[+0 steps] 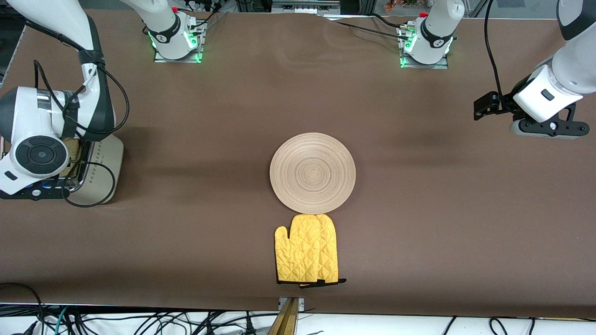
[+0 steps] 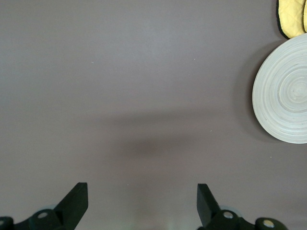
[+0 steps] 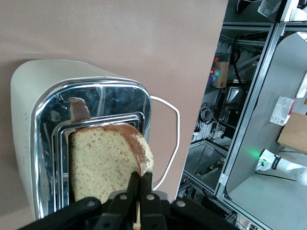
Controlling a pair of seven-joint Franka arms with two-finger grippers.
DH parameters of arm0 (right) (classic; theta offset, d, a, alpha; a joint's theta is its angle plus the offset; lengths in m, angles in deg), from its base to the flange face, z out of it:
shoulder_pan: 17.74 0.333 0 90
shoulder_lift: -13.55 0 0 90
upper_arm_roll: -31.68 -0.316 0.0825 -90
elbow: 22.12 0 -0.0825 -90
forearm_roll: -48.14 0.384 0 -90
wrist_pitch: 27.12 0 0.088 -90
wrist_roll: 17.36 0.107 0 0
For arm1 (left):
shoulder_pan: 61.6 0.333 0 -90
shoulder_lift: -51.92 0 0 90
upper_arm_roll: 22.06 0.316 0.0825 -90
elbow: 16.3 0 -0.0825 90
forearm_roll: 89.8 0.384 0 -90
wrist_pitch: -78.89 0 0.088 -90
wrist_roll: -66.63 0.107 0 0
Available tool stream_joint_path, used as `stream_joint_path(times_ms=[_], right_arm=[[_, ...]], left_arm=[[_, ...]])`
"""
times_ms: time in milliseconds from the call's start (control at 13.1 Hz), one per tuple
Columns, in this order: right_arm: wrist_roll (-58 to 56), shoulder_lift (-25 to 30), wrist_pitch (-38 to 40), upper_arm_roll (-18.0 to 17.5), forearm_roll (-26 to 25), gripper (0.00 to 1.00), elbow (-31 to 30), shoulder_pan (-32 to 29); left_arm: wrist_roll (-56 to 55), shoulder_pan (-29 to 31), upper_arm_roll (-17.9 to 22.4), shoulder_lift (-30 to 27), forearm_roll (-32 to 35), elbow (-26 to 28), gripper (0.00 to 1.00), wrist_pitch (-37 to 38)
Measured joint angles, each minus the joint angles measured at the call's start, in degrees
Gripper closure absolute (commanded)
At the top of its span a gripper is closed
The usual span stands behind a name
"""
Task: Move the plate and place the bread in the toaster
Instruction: 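Lower the bread into the toaster slot with the right gripper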
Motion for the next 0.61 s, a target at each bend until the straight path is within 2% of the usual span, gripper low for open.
stream_joint_path(times_ms=[609], right_arm=[[1.4, 0.0, 0.0, -0.1, -0.4, 1.0, -0.8, 0.4]], left_arm=[[0.0, 1.5, 0.1, 0.1, -1.0, 0.0, 0.0, 0.0]])
